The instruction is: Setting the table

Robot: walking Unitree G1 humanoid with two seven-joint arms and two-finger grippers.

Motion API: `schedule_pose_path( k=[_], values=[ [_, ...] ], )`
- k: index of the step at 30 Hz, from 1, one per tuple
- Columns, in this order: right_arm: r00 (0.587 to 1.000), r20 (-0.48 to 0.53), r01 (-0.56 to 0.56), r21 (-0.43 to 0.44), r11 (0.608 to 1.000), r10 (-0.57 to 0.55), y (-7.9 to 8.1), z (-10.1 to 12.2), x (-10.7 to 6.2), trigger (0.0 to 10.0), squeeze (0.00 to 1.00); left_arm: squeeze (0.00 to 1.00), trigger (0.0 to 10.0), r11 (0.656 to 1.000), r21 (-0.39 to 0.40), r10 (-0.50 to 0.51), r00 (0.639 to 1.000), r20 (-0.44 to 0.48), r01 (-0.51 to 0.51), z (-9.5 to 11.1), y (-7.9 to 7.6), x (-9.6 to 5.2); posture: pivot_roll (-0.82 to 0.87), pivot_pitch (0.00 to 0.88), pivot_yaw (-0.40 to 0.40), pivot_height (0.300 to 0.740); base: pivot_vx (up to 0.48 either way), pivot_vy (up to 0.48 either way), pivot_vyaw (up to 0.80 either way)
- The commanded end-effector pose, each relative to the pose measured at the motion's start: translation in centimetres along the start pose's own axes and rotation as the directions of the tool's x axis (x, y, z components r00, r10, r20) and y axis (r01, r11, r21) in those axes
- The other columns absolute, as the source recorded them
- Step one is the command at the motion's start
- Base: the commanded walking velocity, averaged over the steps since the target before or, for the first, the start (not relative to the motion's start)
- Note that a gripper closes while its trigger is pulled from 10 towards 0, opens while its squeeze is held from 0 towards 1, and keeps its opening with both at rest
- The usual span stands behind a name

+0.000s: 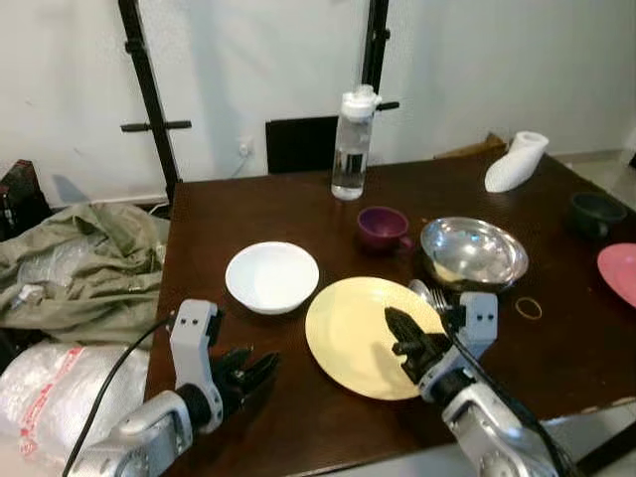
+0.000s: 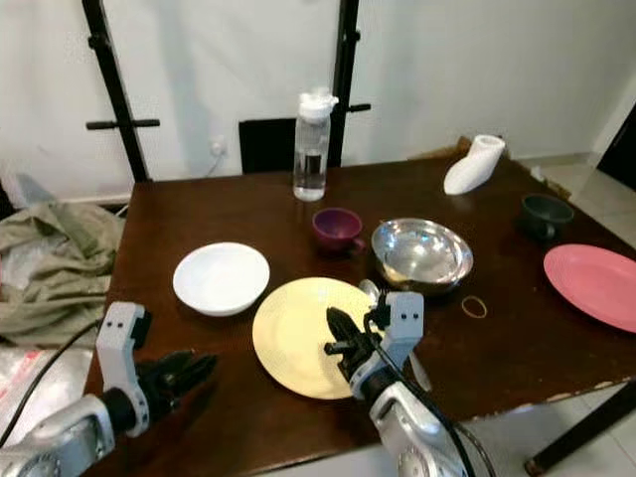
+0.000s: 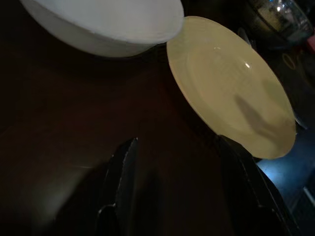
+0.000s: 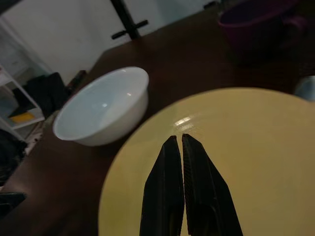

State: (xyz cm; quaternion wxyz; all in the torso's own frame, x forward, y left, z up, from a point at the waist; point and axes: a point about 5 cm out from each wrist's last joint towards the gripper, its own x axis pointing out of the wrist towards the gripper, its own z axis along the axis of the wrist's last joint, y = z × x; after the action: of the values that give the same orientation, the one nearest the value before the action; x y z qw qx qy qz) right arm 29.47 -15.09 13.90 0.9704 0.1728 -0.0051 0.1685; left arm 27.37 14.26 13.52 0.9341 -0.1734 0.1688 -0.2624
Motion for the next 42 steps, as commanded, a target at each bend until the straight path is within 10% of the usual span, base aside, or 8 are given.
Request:
schedule_pose_path(
  k=[1,18,28,29,30,31,42],
  values=[
    [0.998,-0.024,0.049,-0.003,0.999,-0.049,-0.7,-0.5,-0.1,10.0,0.00,0.00,10.0,0.999,-0.046,-0.020,0.999,-0.042,0.018,-0.6,0.0,0.3,0.09,0.096,0.089,0.740,0.000,0.000,0.00],
    [0.992,0.082,0.101,-0.030,0.994,-0.099,-1.2,2.4,-0.3,10.0,0.00,0.00,10.0,0.955,-0.297,-0.023,0.995,-0.098,-0.007,0.6,0.7,7.5,0.02,0.153,0.131,0.740,0.000,0.000,0.00],
    [0.991,0.075,0.111,-0.036,0.993,-0.108,-1.2,2.3,-0.7,10.0,0.00,0.00,10.0,0.915,-0.403,-0.072,0.992,-0.104,0.024,-0.3,-0.3,9.0,0.01,0.158,0.132,0.740,0.000,0.000,0.00],
    [0.991,0.073,0.112,-0.037,0.993,-0.109,-1.2,2.3,-0.6,10.0,0.00,0.00,2.9,0.908,-0.419,-0.073,0.992,-0.103,0.023,-0.4,-0.3,9.3,0.00,0.158,0.129,0.740,0.000,0.000,0.00],
    [0.991,0.073,0.112,-0.037,0.993,-0.109,-1.2,2.3,-0.6,10.0,0.00,0.00,2.9,0.908,-0.419,-0.073,0.992,-0.103,0.023,-0.4,-0.3,9.3,0.00,0.158,0.129,0.740,0.000,0.000,0.00],
    [0.991,0.072,0.112,-0.037,0.993,-0.109,-1.2,2.3,-0.6,10.0,0.00,0.00,0.4,0.903,-0.428,-0.071,0.992,-0.100,0.021,-0.5,-0.3,9.3,0.00,0.158,0.129,0.740,0.000,0.000,0.00],
    [0.992,0.066,0.106,-0.041,0.994,-0.103,-1.2,2.3,-0.5,10.0,0.00,0.00,0.0,0.885,-0.466,-0.054,0.995,-0.079,0.011,-0.5,0.3,9.5,0.00,0.148,0.121,0.740,0.000,0.000,0.00]
  ],
)
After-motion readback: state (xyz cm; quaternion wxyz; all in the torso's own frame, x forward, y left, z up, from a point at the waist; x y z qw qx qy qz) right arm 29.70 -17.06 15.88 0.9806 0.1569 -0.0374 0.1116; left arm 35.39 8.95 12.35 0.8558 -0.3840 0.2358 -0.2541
